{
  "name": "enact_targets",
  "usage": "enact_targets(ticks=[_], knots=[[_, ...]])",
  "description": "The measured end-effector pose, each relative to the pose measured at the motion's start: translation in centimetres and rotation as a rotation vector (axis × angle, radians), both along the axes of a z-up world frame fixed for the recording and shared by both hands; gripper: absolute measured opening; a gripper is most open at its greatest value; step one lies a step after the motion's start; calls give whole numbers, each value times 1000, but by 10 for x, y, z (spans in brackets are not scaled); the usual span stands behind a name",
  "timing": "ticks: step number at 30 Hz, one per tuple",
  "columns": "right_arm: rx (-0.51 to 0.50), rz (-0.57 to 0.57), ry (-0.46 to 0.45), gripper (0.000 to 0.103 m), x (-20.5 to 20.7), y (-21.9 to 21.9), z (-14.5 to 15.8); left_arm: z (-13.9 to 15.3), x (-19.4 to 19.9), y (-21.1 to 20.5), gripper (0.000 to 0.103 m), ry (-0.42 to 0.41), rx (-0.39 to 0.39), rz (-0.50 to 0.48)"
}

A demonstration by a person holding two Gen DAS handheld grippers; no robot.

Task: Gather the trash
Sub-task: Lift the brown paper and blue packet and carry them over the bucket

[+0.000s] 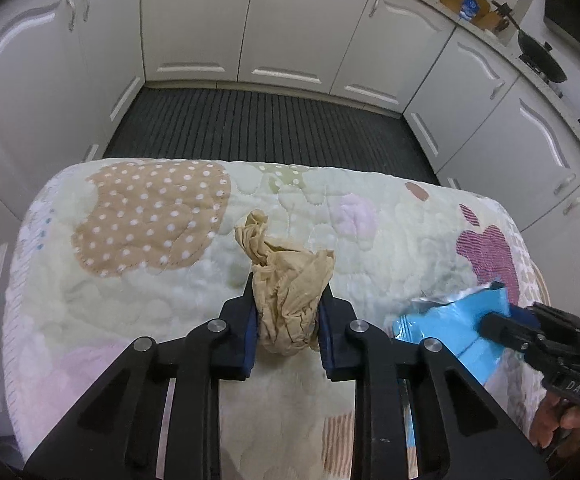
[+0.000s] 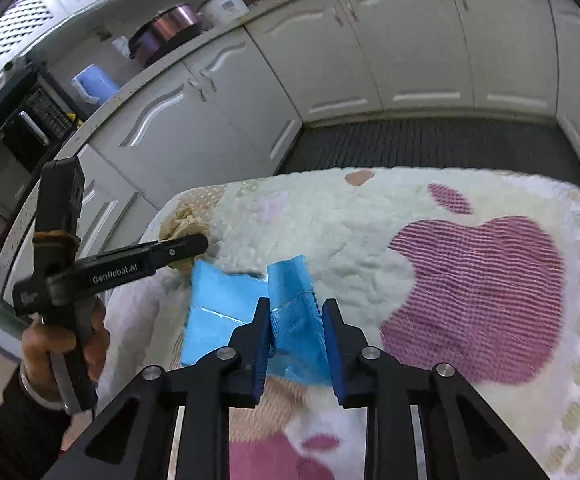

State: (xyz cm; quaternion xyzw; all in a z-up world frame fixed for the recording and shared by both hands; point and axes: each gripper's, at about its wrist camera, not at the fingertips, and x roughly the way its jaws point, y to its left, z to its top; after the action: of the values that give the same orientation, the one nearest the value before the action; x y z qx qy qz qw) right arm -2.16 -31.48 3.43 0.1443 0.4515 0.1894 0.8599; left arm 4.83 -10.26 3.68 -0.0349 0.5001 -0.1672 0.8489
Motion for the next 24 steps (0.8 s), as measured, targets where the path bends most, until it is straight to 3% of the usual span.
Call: enact_targets(ticks=[7, 15, 24], knots=[[13, -64, -40, 23, -38, -28, 22, 24, -29, 5, 22, -39, -33, -9], [20, -113, -44, 23, -71, -54, 26, 29, -63, -11, 22, -47, -31, -44], [26, -151, -50, 23, -95, -71, 28, 33, -97, -41, 22, -73, 26, -86]])
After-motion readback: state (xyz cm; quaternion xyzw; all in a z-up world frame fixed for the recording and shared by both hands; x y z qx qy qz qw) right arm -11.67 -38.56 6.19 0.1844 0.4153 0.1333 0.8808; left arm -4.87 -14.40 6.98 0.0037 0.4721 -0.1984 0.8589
